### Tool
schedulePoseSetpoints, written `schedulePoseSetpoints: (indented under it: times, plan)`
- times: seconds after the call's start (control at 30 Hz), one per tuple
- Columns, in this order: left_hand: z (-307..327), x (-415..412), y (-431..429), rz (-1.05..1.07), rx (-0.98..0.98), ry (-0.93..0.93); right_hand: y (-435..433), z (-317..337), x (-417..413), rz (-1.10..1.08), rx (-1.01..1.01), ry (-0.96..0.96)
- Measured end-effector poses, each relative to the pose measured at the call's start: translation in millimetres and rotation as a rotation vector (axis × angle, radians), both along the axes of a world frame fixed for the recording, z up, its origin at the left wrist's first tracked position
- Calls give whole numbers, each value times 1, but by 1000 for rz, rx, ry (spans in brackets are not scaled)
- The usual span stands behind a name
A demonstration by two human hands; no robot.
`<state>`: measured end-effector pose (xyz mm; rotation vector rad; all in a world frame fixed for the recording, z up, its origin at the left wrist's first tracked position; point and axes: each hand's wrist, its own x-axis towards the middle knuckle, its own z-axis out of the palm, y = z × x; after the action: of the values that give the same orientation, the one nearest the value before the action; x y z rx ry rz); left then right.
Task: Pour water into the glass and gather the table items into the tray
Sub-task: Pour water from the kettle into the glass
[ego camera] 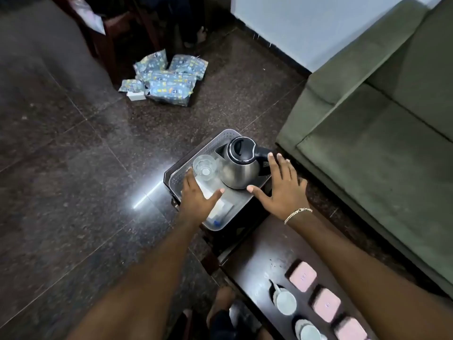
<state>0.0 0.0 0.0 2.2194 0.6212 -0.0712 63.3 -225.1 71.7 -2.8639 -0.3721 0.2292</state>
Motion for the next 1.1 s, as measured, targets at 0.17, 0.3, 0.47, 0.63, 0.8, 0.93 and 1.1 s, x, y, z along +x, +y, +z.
schedulePoseSetpoints:
  times: [0.17, 0.3, 0.47, 0.63, 0.8, 0.93, 1.1]
  plan:
    - [-42, 31, 15, 168, -184, 36, 5, -29, 29, -42, 124, 6]
    - [-89, 48, 26, 215, -290, 11, 8, -53, 55, -133, 439, -29]
    - [-114, 63, 29, 250, -422, -82, 11, -79, 93, -351, 776, 16]
    - [-132, 71, 34, 215, -452, -186, 0, -115, 127, -503, 927, 236]
    - [-134, 76, 38, 178, -391, -224, 0, -123, 145, -472, 1007, 372]
    - [-134, 75, 43, 172, -365, -241, 5, -125, 145, -522, 1035, 317]
    - [-118, 67, 41, 169, -346, -296, 13, -109, 128, -629, 1165, 238]
